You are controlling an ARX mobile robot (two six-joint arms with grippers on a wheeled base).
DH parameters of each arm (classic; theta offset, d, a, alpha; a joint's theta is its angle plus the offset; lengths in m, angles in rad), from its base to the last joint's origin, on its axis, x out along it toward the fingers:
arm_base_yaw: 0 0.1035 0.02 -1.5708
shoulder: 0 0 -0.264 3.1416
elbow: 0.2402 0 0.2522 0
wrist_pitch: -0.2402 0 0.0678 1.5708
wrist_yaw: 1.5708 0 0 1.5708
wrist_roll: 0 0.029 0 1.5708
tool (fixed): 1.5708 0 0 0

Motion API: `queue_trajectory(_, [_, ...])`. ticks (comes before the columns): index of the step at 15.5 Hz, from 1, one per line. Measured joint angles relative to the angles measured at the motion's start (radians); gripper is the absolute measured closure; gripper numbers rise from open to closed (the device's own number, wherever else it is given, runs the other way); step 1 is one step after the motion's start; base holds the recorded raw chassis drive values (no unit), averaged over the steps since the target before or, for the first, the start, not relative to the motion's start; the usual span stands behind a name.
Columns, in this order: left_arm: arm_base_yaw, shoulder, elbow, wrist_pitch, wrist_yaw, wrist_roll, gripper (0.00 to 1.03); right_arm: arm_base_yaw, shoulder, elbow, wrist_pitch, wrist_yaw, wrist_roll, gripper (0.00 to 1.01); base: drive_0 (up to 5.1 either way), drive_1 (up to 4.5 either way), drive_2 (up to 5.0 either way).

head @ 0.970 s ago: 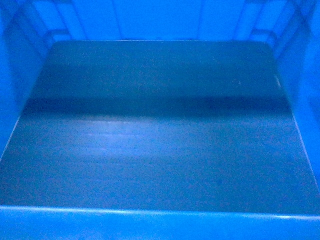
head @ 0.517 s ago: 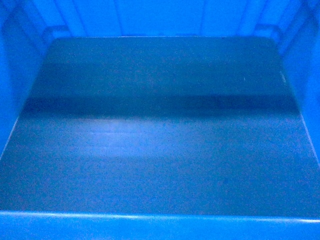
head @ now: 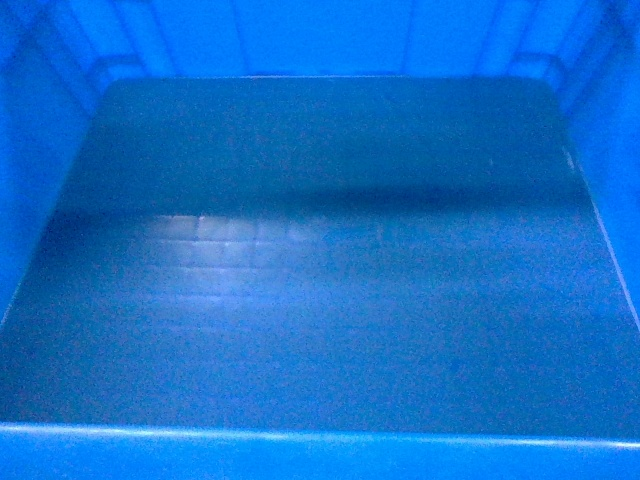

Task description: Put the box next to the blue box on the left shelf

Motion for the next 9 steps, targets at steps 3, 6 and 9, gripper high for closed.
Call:
queue_trajectory(3, [0.0,0.0,0.0,0.001,0.0,-0.007,0.9,0.0,0.0,0.0,0.0,0.0,0.0,0.81,0.0,0.0,0.0])
queue_trajectory(6, [0.0,0.0,0.0,0.002,0.003,-0.011,0.9,0.0,0.0,0.0,0.0,0.0,0.0,0.81,0.0,0.0,0.0])
queue_trajectory(9, [0.0,0.0,0.0,0.002,0.006,-0.015,0.9,0.0,0.0,0.0,0.0,0.001,0.0,0.81,0.0,0.0,0.0])
